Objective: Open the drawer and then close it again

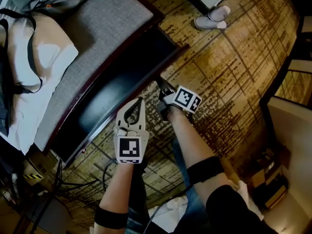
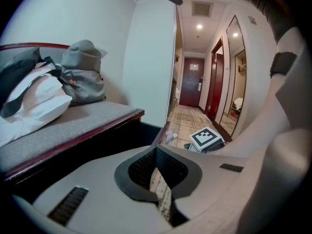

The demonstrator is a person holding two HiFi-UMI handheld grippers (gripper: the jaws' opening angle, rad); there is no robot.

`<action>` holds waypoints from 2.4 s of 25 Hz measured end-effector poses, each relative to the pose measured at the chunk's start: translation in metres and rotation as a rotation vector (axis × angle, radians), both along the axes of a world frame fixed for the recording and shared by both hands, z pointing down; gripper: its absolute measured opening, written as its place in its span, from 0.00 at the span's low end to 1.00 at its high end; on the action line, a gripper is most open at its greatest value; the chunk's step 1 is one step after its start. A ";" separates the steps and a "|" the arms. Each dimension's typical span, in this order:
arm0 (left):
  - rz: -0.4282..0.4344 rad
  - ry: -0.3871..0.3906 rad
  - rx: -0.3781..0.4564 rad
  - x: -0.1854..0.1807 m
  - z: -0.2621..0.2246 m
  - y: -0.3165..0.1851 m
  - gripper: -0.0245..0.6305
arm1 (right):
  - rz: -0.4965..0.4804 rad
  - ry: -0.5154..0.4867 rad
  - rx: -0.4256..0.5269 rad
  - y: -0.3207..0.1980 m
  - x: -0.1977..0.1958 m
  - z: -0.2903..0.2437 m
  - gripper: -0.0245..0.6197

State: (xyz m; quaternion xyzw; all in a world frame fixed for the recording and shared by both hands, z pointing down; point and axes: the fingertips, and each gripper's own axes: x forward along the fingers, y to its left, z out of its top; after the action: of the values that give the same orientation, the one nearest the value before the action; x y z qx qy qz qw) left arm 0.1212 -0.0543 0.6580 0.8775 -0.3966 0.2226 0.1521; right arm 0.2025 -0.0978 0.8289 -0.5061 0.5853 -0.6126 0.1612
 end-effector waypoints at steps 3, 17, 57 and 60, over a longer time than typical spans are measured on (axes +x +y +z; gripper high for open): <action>0.047 -0.002 0.003 0.013 -0.002 0.016 0.04 | -0.011 0.029 -0.017 0.018 0.011 -0.002 0.16; 0.123 0.008 -0.017 0.051 -0.025 0.061 0.04 | 0.021 0.075 -0.096 0.106 0.058 -0.002 0.16; -0.206 0.046 0.141 -0.121 -0.457 0.113 0.04 | -0.626 0.945 0.624 0.129 -0.051 -0.618 0.07; -0.262 0.039 0.157 -0.146 -0.473 0.119 0.04 | -0.674 0.954 0.682 0.129 -0.071 -0.639 0.07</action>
State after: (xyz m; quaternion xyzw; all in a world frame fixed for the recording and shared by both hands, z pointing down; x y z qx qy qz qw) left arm -0.0249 0.0645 0.1849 0.8315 -0.5210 0.1521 0.1185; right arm 0.1315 0.0314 0.1898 -0.4317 0.8789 -0.1199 -0.1638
